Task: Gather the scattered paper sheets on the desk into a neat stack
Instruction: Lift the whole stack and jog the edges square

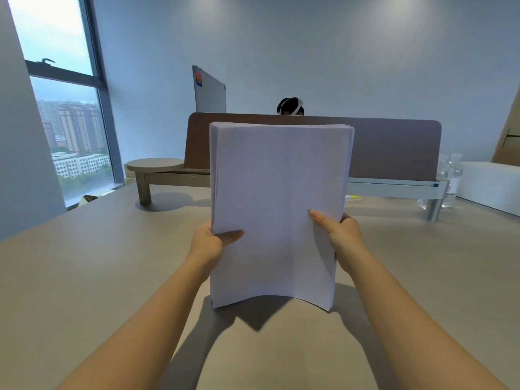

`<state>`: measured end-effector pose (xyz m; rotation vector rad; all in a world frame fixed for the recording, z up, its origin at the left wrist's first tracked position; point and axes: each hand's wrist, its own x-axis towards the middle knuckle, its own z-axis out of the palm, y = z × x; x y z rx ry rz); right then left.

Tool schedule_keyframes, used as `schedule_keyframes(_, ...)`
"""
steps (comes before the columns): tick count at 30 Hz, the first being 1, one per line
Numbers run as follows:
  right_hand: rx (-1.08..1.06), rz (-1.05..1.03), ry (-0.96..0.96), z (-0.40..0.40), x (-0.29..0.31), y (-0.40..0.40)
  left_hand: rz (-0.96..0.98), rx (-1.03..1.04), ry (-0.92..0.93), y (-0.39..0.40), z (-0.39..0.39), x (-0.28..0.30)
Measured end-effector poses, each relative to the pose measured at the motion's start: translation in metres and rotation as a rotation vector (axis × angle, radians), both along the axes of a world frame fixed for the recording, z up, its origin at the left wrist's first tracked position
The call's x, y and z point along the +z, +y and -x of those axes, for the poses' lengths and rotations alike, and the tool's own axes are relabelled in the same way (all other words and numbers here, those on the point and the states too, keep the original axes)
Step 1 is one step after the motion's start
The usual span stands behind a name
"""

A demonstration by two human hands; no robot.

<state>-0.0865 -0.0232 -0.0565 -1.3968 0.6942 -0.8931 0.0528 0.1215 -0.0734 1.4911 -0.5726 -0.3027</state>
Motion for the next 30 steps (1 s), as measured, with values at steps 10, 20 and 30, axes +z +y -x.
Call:
schedule_keyframes(10,-0.355,0.594,0.202,-0.008,0.006,-0.004,-0.41,0.227,-0.663,0.023,-0.027,0.034)
schedule_keyframes(20,-0.057,0.245,0.072,0.012,0.008,-0.013,-0.78,0.089,-1.103,0.008,-0.012,0.046)
schedule_keyframes(30,0.01,0.065,-0.092,0.05,-0.023,-0.034,-0.1,0.355,-0.151,0.006,-0.031,0.001)
